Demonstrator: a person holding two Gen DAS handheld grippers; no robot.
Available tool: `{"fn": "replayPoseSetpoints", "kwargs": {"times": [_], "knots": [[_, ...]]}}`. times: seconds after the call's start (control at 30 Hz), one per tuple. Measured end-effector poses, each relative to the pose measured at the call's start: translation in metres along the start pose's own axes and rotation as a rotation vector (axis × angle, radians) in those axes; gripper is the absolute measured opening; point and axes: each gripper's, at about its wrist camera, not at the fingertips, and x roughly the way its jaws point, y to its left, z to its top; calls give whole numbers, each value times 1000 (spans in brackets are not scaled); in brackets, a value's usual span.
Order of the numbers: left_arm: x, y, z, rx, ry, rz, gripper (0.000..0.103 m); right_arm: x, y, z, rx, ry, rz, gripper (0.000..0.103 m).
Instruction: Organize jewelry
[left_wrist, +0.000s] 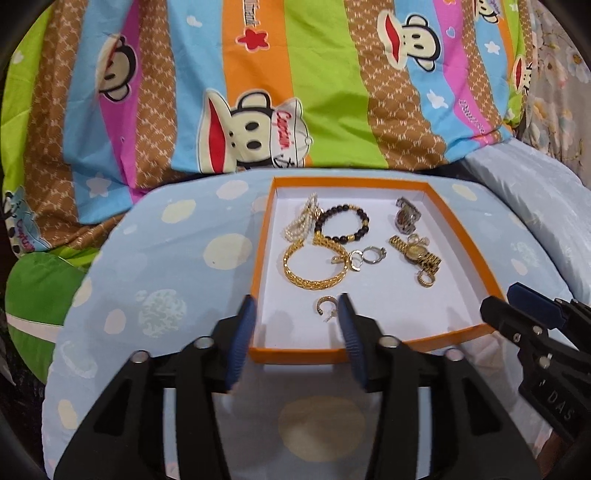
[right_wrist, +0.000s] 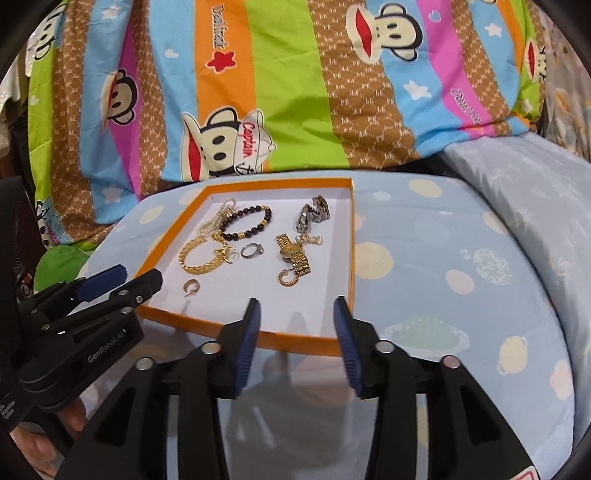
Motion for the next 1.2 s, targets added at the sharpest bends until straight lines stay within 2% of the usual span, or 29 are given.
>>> {"fn": "replayPoseSetpoints", "kwargs": {"times": [0.13,0.17,0.3,0.5,0.57,0.67,1.2], "knots": [[-29,-8,-9,23,-73,31,63,-20,9,-14,-9,-50,-36,61],[-34,-10,-11,28,-83,39,68,-23,10,-18,-10,-57,-44,64],[-49,-13,-27,38,-111,97,76,-30,9,-32,7,-67,-72,67],[-51,-1,-48,-17,-95,123,90,-35,11,-51,14,-71,-95,76],[-54,4,-55,-34,-103,137,91,-36,14,-54,1,-75,-110,83],[-56,9,-61,-61,-114,154,93,-37,19,-56,-28,-82,-117,86],[-51,11,-62,-63,-95,168,95,-34,21,-56,-38,-69,-137,86]]}}
